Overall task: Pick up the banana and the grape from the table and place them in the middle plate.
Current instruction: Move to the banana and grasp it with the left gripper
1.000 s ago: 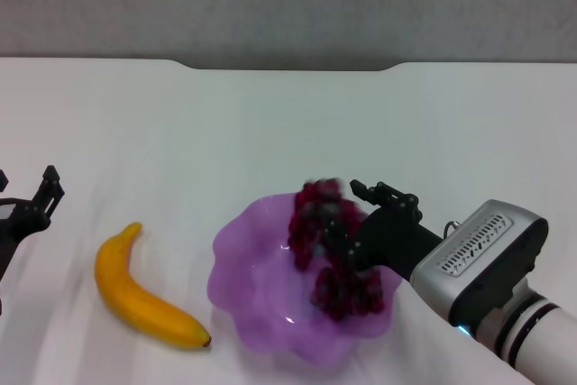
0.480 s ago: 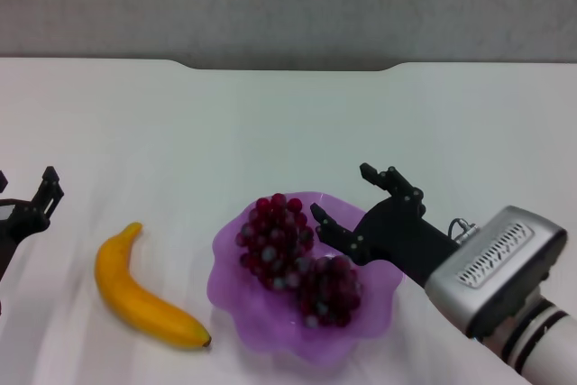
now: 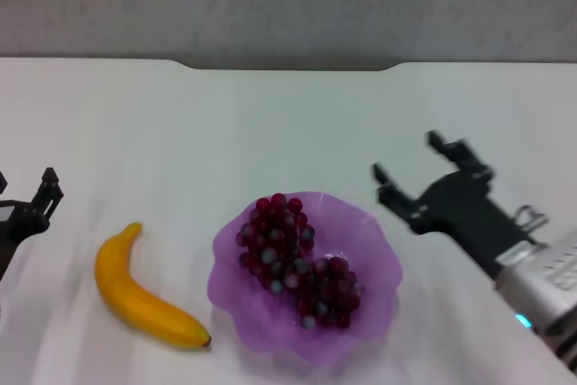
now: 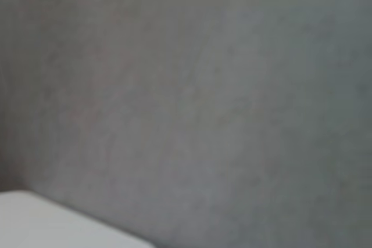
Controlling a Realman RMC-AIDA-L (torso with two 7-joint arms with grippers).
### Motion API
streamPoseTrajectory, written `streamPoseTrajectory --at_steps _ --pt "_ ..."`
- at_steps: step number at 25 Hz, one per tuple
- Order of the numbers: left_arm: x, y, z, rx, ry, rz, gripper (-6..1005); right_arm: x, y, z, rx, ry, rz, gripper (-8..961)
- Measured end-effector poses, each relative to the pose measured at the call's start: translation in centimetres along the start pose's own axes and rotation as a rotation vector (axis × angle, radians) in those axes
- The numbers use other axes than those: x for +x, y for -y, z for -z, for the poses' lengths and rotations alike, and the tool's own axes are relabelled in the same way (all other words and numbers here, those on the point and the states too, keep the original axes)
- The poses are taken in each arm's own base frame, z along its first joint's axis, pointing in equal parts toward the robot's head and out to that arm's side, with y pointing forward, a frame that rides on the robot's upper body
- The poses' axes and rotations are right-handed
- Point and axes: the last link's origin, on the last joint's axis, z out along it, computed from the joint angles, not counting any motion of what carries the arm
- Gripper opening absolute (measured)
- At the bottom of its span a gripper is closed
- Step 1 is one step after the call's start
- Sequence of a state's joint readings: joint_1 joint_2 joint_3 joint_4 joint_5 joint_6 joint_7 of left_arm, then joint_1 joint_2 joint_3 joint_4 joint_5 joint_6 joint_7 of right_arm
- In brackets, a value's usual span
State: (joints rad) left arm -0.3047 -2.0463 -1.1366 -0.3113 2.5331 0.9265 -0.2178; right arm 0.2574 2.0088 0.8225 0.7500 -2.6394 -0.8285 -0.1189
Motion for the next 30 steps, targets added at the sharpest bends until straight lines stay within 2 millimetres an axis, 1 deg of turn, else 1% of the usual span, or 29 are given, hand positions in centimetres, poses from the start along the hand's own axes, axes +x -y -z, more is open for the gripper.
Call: streamPoseTrajectory --at_steps 3,6,9,10,16,21,26,30 --pt "0.0 -0.1 -0.1 -0.005 0.0 -0.001 764 0.7 1.8 1.3 0.063 0.033 -0.022 868" --pt "0.0 -0.3 -0.2 -0.014 0.004 0.004 764 1.6 3.6 2.3 0.13 0.029 -0.022 869" --pt "0.0 -0.8 -0.3 -0.031 0.008 0.004 764 2.5 5.1 3.3 0.181 0.008 0.002 871" --pt "0.0 -1.3 -0.4 -0.048 0.007 0.002 764 2.9 6.0 3.8 0.206 0.002 0.022 871" --pt "0.1 -2.3 -0.7 -0.087 0.007 -0.002 764 3.8 6.8 4.7 0.23 -0.031 0.043 872" --pt "0.2 -2.8 -0.9 -0.103 0.006 -0.001 764 4.6 7.9 5.1 0.293 -0.072 0.008 873" --pt "-0.3 -3.3 -1.0 -0.127 0.045 0.026 765 6.4 8.5 4.5 0.336 -0.212 -0.131 863" --pt "-0.1 -3.8 -1.5 -0.144 0.056 0.03 765 6.8 8.4 4.0 0.323 -0.247 -0.145 861"
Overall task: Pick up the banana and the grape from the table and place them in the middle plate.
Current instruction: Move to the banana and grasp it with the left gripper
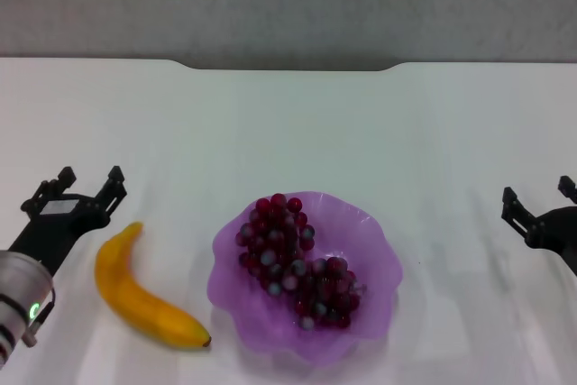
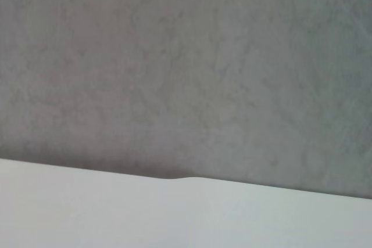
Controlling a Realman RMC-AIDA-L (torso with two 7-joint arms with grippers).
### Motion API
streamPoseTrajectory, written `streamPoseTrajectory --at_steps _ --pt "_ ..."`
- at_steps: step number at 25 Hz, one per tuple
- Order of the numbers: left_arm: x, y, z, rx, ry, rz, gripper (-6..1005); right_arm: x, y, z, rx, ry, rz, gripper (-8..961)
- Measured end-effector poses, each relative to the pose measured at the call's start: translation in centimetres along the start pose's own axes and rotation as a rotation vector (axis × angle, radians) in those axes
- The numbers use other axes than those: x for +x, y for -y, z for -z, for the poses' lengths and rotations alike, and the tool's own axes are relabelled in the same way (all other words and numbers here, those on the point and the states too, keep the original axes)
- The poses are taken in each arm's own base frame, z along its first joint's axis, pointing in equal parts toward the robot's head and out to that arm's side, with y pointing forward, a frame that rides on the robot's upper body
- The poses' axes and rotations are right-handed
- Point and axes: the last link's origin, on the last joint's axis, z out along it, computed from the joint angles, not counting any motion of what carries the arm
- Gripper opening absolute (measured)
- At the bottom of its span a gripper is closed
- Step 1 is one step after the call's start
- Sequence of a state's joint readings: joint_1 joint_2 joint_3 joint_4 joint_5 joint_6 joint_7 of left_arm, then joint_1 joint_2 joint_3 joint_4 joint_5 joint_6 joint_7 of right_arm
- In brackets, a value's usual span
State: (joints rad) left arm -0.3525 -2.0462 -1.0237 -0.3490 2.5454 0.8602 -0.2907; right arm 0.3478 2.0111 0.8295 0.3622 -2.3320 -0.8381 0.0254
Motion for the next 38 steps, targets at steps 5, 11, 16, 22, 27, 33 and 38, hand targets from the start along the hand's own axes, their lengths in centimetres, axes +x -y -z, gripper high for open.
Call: streamPoseTrajectory --at_steps 5,11,16,22,27,33,38 --pt "0.7 -1.5 -1.2 -0.023 0.054 0.042 765 0.2 -0.1 0.0 -0.004 -0.011 0.006 861" --pt "3.3 -2.3 -2.4 -0.036 0.16 -0.002 763 0.2 -0.4 0.0 -0.024 -0.015 0.02 861" --pt "5.8 -2.2 -2.4 0.031 0.263 -0.135 761 0.1 -0.7 -0.2 -0.038 -0.014 0.028 861" --pt "8.1 -2.5 -1.8 0.002 0.434 -0.08 759 0.3 -0.8 -0.3 -0.043 -0.031 0.034 861" --pt "8.7 -2.6 -1.8 -0.02 0.593 -0.073 757 0.4 -1.0 -0.7 -0.05 -0.058 0.039 861" --pt "9.0 -2.7 -1.9 0.023 0.732 -0.078 760 0.5 -1.0 -0.7 -0.051 -0.06 0.042 861" --pt "8.7 -2.6 -2.2 0.125 0.783 -0.051 788 0.4 -1.2 -0.7 -0.054 -0.056 0.05 861"
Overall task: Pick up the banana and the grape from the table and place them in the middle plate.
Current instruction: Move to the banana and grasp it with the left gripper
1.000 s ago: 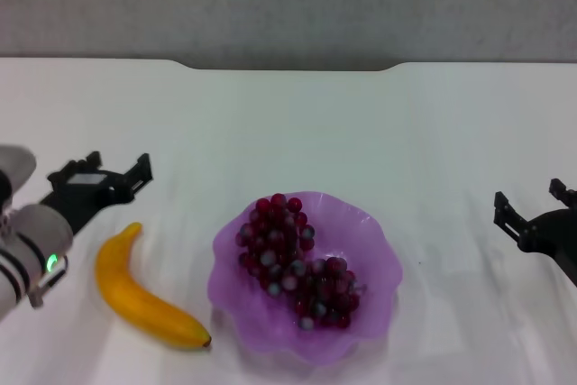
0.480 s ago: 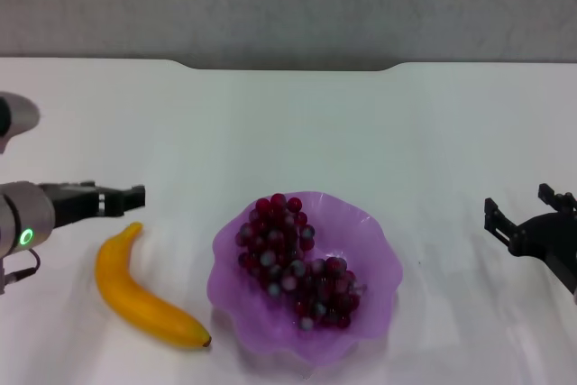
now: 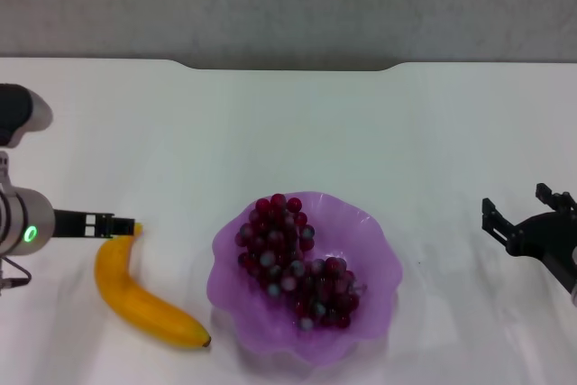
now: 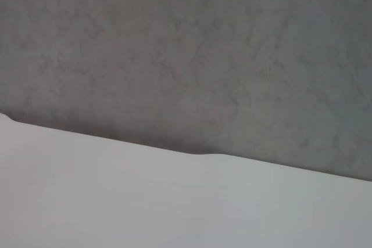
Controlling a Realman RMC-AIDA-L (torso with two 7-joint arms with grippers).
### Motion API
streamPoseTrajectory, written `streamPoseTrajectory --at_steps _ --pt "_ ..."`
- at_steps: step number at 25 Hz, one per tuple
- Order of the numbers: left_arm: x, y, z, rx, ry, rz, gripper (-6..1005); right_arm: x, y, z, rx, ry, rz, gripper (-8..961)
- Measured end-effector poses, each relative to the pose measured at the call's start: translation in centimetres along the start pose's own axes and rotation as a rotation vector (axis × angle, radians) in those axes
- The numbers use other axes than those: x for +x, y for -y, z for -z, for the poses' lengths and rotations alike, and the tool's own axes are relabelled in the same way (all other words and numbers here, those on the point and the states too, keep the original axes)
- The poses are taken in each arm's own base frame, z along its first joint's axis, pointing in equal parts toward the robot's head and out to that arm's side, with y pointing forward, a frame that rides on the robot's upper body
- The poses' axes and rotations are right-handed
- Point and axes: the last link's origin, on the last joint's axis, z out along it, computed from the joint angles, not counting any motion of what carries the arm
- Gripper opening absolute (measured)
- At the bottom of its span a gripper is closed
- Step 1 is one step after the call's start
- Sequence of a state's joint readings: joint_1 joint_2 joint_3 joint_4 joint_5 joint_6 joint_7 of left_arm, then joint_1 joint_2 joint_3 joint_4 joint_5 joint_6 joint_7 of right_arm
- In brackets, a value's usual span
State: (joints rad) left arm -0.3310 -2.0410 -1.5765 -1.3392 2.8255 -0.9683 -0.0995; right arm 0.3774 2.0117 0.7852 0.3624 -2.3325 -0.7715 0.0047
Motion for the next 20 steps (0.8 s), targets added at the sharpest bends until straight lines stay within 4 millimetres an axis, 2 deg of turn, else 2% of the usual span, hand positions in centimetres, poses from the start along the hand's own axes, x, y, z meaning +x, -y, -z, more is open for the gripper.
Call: streamPoseTrajectory --at_steps 11,20 --pt "-0.9 -2.7 -0.6 -0.023 0.069 0.024 891 0.1 0.2 0.1 0.008 -0.002 -0.002 861" --pt "-1.1 -1.8 -1.9 0.012 0.07 0.067 886 -0.1 0.0 0.0 0.001 0.005 -0.002 861"
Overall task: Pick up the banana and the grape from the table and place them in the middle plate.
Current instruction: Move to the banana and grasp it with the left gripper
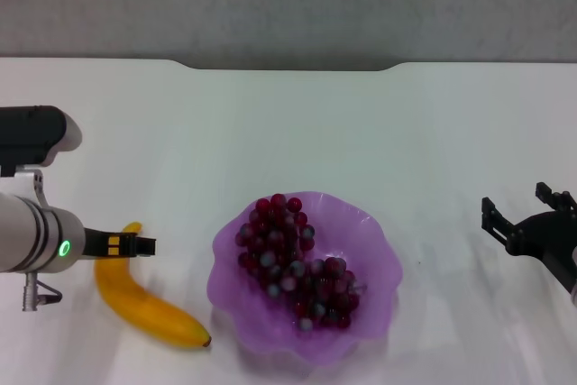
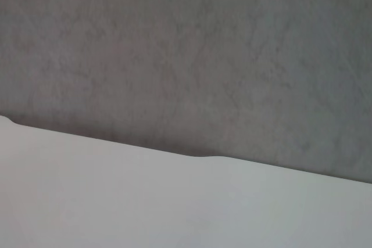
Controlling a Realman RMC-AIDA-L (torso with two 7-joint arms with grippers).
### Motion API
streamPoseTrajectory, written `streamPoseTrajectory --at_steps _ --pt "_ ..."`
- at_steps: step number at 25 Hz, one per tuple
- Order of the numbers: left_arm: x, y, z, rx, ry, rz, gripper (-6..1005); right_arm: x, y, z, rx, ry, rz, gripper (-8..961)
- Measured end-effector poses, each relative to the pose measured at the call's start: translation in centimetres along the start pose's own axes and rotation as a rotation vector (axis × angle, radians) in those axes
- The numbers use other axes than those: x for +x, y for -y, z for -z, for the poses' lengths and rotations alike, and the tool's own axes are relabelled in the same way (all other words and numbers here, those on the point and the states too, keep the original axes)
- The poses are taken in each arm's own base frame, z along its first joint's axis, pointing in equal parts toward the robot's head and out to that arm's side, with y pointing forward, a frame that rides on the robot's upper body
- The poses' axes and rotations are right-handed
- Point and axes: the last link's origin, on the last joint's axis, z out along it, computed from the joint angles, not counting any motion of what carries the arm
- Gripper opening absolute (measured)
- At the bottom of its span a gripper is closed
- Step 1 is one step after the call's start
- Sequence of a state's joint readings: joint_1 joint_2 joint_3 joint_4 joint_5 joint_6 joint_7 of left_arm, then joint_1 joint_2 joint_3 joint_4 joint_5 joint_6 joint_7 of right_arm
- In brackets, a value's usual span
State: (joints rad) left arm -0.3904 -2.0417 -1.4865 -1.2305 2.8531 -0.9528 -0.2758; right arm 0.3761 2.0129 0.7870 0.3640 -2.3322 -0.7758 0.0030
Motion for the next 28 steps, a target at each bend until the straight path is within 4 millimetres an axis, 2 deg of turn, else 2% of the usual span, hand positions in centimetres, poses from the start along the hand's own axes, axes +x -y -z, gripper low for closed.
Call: streamPoseTrajectory --at_steps 16,28 --pt "-0.6 0.9 -2.2 0.042 0.033 0.009 888 -0.2 -0.1 -0.1 -0.001 0.008 0.019 861" --pt "-1.0 1.0 -2.6 0.048 0.044 0.004 879 -0.2 -0.1 -0.1 0.001 0.009 0.018 861"
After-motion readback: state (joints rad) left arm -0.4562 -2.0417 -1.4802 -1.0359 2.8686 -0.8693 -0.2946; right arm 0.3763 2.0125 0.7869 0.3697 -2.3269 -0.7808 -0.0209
